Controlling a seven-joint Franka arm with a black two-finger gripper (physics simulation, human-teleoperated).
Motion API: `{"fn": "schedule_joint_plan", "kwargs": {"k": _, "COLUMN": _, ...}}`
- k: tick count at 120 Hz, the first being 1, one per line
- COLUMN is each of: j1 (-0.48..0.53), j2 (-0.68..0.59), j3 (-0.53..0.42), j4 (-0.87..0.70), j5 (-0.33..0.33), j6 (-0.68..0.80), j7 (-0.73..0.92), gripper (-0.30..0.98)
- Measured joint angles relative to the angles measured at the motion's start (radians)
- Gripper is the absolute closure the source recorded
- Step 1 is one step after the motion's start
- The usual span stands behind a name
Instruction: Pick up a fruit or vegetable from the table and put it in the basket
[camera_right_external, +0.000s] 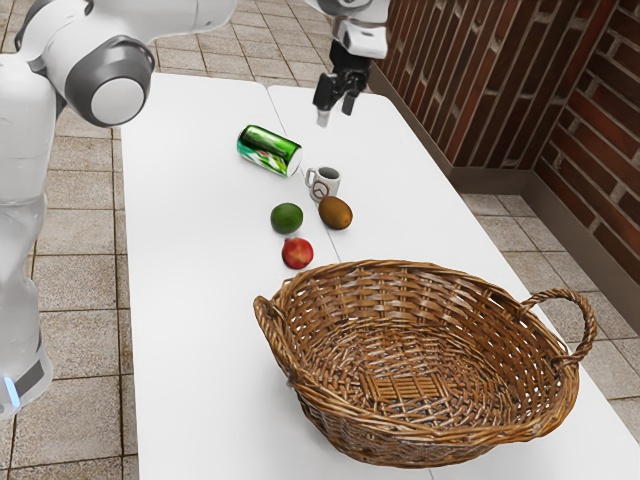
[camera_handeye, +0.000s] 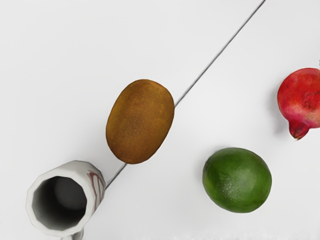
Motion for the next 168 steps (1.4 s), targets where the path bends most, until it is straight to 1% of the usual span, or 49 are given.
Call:
{"fn": "schedule_joint_plan", "kwargs": {"k": 31, "j1": 0.002, "j2": 0.0, "j3": 0.0, "j4": 0.0, "j5": 0.002, "j6": 0.003, "j7": 0.11, "gripper": 0.0}}
{"fn": "schedule_joint_plan", "kwargs": {"k": 68, "j1": 0.002, "j2": 0.0, "j3": 0.0, "j4": 0.0, "j5": 0.002, "j6": 0.004, "j7": 0.191, "gripper": 0.0}}
{"fn": "schedule_joint_plan", "kwargs": {"k": 168, "j1": 0.002, "j2": 0.0, "j3": 0.0, "j4": 0.0, "j5": 0.002, "j6": 0.005, "j7": 0.283, "gripper": 0.0}}
